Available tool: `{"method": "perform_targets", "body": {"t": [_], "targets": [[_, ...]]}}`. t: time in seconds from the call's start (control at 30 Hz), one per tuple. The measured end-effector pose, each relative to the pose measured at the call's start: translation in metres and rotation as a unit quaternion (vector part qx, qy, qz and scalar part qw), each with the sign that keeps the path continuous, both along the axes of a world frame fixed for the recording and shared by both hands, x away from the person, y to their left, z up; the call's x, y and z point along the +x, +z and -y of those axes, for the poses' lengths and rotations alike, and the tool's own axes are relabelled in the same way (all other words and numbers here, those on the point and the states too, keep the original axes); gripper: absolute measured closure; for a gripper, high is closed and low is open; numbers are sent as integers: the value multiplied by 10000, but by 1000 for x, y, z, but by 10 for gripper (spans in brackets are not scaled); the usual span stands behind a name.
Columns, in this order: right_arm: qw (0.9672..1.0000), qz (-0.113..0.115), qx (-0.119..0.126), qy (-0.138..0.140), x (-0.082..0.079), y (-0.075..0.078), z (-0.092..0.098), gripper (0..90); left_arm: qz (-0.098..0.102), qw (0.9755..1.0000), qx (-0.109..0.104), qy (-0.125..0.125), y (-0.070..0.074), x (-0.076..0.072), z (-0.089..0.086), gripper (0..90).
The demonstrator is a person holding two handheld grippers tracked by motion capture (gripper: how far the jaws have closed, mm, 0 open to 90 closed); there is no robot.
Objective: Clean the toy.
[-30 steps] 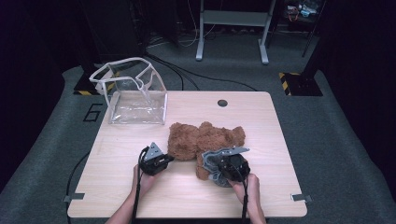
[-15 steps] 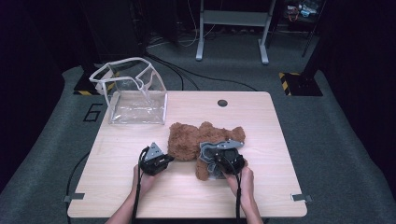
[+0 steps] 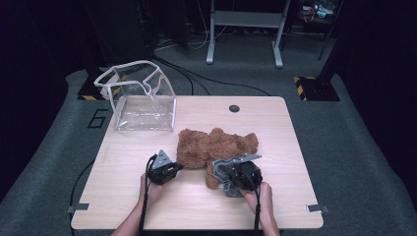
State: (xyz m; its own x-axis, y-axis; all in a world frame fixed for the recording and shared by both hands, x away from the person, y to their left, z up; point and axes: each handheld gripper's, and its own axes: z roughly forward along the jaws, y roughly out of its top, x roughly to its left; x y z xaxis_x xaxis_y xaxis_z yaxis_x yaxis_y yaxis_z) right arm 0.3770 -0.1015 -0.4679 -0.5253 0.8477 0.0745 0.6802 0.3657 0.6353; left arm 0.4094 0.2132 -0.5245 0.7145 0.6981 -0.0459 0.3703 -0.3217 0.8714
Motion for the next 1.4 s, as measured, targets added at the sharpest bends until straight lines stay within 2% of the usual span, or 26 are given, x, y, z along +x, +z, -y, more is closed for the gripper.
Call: {"method": "perform_targets", "body": {"t": [0.13, 0.17, 0.27, 0.3, 0.37, 0.47, 0.53, 0.57, 0.7, 0.77, 0.8, 0.83, 0.93, 1.03, 1.13, 1.23, 1.27, 1.33, 1.37, 1.4], "targets": [[9985, 341, 406, -117, -4, 24, 5, 770, 17, 10000, -13, 15, 0, 0, 1, 835], [9979, 463, 454, -51, -2, 29, 5, 770, 23, 10000, 3, 10, 0, 0, 0, 835], [9974, 483, 541, 1, 3, 37, -6, 767, 16, 10000, -9, 17, 0, 0, 1, 835], [9975, 508, 484, 59, 7, 36, -11, 766, 18, 10000, -11, 17, 0, 0, 1, 835], [9980, 402, 484, 56, 13, 30, -24, 764, 2, 10000, -20, 10, 0, 0, 1, 835], [9989, 275, 357, 141, 17, 17, -34, 765, -12, 10000, -10, -13, 0, 0, 0, 835], [9988, 261, 357, 213, 12, 11, -34, 765, 12, 10000, 11, 4, 0, 0, 1, 835], [9988, 208, 414, 128, 10, 10, -36, 765, 33, 10000, 39, 3, 0, 0, 1, 835], [9990, 121, 331, 280, -3, 0, -36, 765, 12, 10000, 11, 6, 0, 0, 1, 835], [9990, -17, 278, 354, -9, -6, -38, 764, 11, 10000, 10, 8, 0, 0, 1, 835], [9989, -1, 255, 393, -10, -9, -39, 764, 10, 10000, 4, 6, 0, 0, 1, 835], [9985, -124, 179, 495, -13, -14, -40, 764, 16, 10000, 8, 6, 0, 0, 1, 835], [9980, -228, 36, 582, -17, -23, -44, 764, 17, 10000, 8, 7, 0, 0, 1, 835], [9984, -135, 96, 536, -20, -13, -37, 763, -7, 10000, -20, -2, 0, 0, 0, 835], [9988, 215, 287, 331, -19, 10, -24, 763, 18, 10000, -8, 11, 0, 0, 1, 835], [9977, 510, 365, 240, -13, 31, -20, 763, 27, 10000, 8, 6, 0, 0, 0, 835], [9977, 551, 314, 257, -12, 33, -20, 763, 24, 10000, 6, 7, 0, 0, 0, 835], [9978, 606, 241, 113, -3, 38, -27, 762, 20, 10000, -9, 13, 0, 0, 1, 835], [9981, 579, 191, 62, 2, 36, -31, 762, -7, 10000, -18, -1, 0, 0, 0, 835], [9983, 552, 157, 140, 7, 32, -33, 762, 0, 10000, -3, -7, 0, 0, 0, 835]]}}
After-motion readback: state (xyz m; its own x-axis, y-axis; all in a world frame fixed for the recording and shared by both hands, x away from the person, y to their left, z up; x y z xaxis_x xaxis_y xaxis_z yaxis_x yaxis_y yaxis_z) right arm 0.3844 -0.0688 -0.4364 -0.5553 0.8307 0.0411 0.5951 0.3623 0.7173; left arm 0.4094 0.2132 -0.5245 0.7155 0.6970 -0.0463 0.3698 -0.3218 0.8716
